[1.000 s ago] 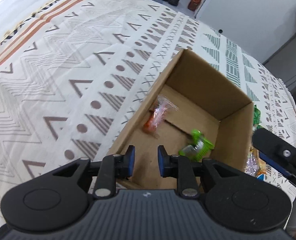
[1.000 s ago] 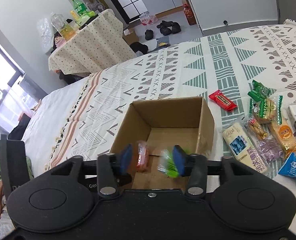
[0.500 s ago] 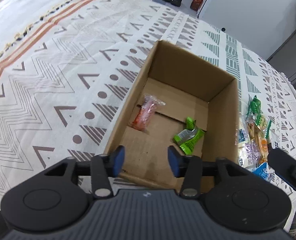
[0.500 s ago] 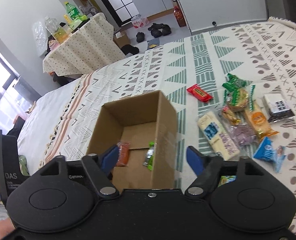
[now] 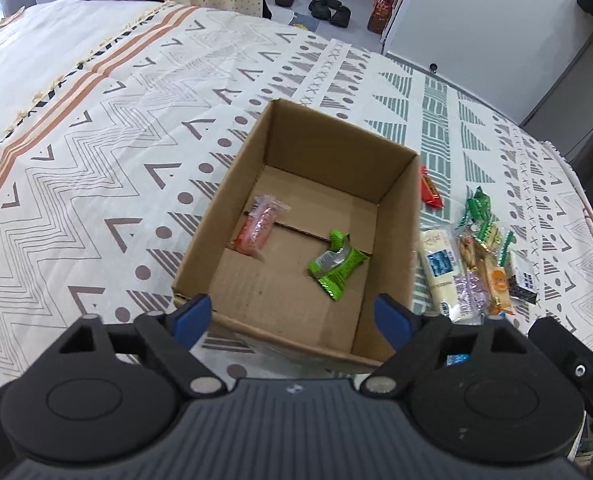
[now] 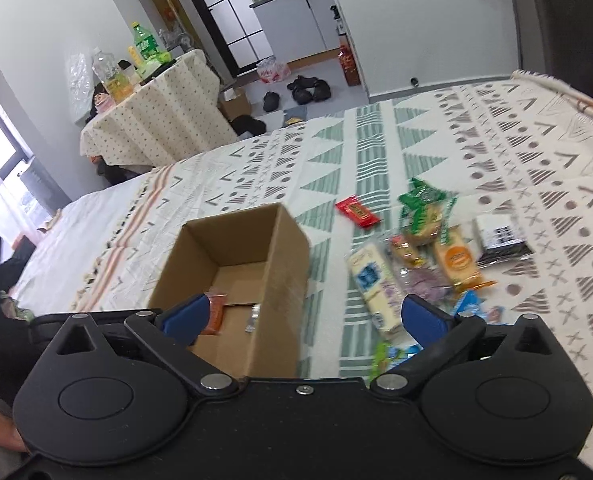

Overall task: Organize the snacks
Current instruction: 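Withdraw both tools from the box back toward the snack pile, then grasp the blue-green snack bag with the left tool while the right tool grasps a blue packet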

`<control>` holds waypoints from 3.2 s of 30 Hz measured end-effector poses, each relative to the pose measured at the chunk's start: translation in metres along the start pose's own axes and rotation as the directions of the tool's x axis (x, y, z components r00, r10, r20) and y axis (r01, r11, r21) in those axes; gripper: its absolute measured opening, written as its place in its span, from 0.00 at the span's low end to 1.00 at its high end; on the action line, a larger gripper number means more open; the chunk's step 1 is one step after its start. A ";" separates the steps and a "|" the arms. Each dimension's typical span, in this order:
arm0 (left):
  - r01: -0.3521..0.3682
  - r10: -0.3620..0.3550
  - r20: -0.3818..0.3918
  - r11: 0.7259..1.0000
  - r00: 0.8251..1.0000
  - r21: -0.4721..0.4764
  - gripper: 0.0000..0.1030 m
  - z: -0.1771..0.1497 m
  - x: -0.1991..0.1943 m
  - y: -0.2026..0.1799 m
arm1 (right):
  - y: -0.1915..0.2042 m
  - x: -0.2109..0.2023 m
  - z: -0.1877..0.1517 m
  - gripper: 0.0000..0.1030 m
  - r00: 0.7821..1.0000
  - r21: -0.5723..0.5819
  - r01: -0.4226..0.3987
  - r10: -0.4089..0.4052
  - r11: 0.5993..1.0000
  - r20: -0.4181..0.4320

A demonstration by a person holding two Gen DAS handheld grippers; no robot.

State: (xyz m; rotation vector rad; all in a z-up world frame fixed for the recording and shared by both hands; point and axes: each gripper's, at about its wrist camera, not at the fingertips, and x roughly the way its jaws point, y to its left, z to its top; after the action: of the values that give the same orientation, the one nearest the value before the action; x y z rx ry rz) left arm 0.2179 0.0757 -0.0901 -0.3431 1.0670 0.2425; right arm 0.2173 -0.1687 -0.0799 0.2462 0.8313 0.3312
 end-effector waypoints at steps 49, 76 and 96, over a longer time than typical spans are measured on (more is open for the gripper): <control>0.076 -0.084 0.083 0.992 0.993 0.105 1.00 -0.072 -0.003 -0.110 | -0.137 -0.048 -0.022 1.00 0.999 0.119 0.040 -0.044 0.992 0.030; 0.067 -0.067 -0.012 0.998 0.998 0.009 0.77 -0.089 0.101 -0.139 | -0.187 0.039 -0.026 0.59 0.993 0.316 -0.055 0.086 0.947 -0.086; 0.082 -0.083 0.009 0.997 0.997 0.011 0.41 -0.091 0.103 -0.136 | -0.175 0.079 -0.024 0.22 0.977 0.243 -0.066 0.112 0.968 -0.181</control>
State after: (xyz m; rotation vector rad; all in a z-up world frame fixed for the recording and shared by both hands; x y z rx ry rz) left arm 0.2404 -0.0825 -0.2000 -0.3753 1.0421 0.1644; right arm 0.2826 -0.2980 -0.2092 0.4801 1.0552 0.3446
